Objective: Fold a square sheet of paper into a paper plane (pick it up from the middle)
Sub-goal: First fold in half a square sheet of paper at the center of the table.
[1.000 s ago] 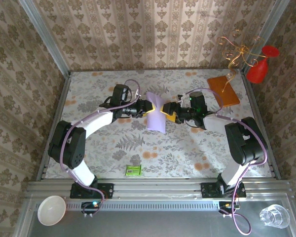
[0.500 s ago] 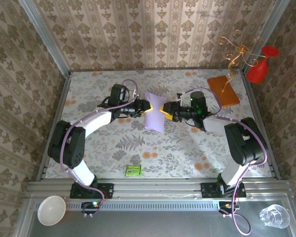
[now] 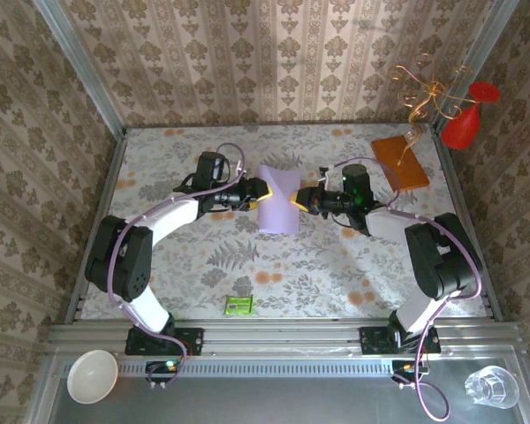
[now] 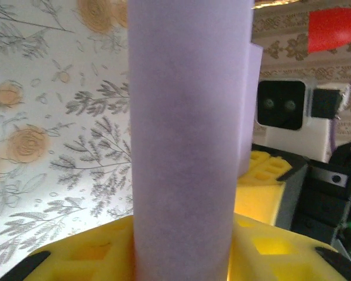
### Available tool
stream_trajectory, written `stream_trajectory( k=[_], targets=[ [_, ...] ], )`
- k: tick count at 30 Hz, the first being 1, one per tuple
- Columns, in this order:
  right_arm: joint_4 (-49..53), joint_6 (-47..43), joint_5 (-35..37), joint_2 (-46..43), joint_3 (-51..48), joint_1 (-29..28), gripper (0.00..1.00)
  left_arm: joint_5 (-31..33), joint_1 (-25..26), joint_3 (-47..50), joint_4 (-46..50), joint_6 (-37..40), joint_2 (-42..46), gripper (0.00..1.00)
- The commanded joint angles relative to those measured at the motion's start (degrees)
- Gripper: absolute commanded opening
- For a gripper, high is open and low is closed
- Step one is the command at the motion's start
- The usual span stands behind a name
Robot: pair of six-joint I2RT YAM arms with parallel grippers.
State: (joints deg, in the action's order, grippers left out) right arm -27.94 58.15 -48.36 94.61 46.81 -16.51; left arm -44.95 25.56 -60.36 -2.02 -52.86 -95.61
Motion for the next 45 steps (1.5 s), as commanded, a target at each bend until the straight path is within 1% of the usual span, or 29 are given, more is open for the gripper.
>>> stream_trajectory(
  k=[1,2,4,9,10,11,12,14,18,21,26,29,30,33,36,37,38,41,43,45],
  targets=[
    [8.8,-5.0,4.1,-4.5,1.5,1.0,0.01,2.5,-1.7,1.2,2.8,0.7,1.3,0.55],
    [11.3,-6.2,4.5,-5.5,2.0,1.4,0.00,3.4,-2.2,1.4,3.9,1.0,1.5,0.60],
    [17.6,-9.0,5.1,-7.4,3.4,2.5,0.00,5.0,-3.7,2.4,5.7,1.4,2.1,0.66],
    [38.7,-19.3,9.0,-13.3,9.8,5.2,0.00,7.7,-8.0,6.4,6.9,2.0,5.1,0.81],
    [43.0,-21.3,10.2,-14.4,11.6,5.3,0.00,7.7,-8.7,7.1,7.0,2.1,5.7,0.88],
    [46.6,-22.9,10.9,-14.5,13.6,5.3,0.01,7.7,-9.2,7.8,7.0,2.4,6.4,0.93],
    [48.8,-23.7,11.2,-16.3,15.0,5.3,0.01,9.4,-9.5,8.2,7.0,2.6,6.9,0.97],
    [51.3,-23.7,10.4,-16.6,17.5,5.1,0.01,10.1,-9.7,8.6,7.0,3.5,7.9,1.00],
    [50.1,-21.3,9.3,-13.9,19.6,2.7,0.02,9.7,-9.7,8.5,7.0,3.8,8.1,1.00],
    [43.8,-17.7,8.4,-9.7,18.9,-0.7,0.02,8.9,-9.1,8.8,6.0,3.3,7.6,0.99],
    [25.8,-7.8,4.6,-1.1,15.1,-5.0,0.02,9.2,-7.1,9.7,5.5,2.9,7.0,0.96],
    [13.3,-1.1,2.5,3.3,11.6,-5.7,0.02,9.8,-5.4,10.6,4.5,2.2,6.3,0.95],
    [11.4,-0.2,2.4,4.6,10.9,-5.7,0.02,9.8,-4.8,10.7,4.2,2.1,5.9,0.94],
    [10.6,-1.3,3.2,7.9,9.1,-5.6,0.02,10.4,-2.5,10.2,4.4,2.4,4.2,0.91],
    [12.1,-3.8,4.6,10.0,7.3,-5.0,0.02,11.5,0.1,9.1,5.5,3.5,2.4,0.88],
    [12.6,-4.8,5.3,10.5,6.6,-4.7,0.02,12.0,0.1,8.6,6.1,3.9,1.7,0.87],
    [13.3,-5.5,6.0,10.8,6.1,-4.5,0.02,12.3,2.2,8.1,6.5,4.4,1.1,0.85],
    [14.7,-7.4,7.3,12.0,5.0,-3.7,0.02,13.6,4.6,6.3,8.3,5.7,-1.1,0.80],
    [14.6,-7.9,7.5,12.4,4.3,-3.4,0.02,14.9,5.9,5.1,9.6,6.7,-2.4,0.74],
    [15.0,-8.4,7.6,12.6,4.1,-3.3,0.03,16.8,7.0,3.6,12.2,7.9,-3.3,0.73]
  ],
)
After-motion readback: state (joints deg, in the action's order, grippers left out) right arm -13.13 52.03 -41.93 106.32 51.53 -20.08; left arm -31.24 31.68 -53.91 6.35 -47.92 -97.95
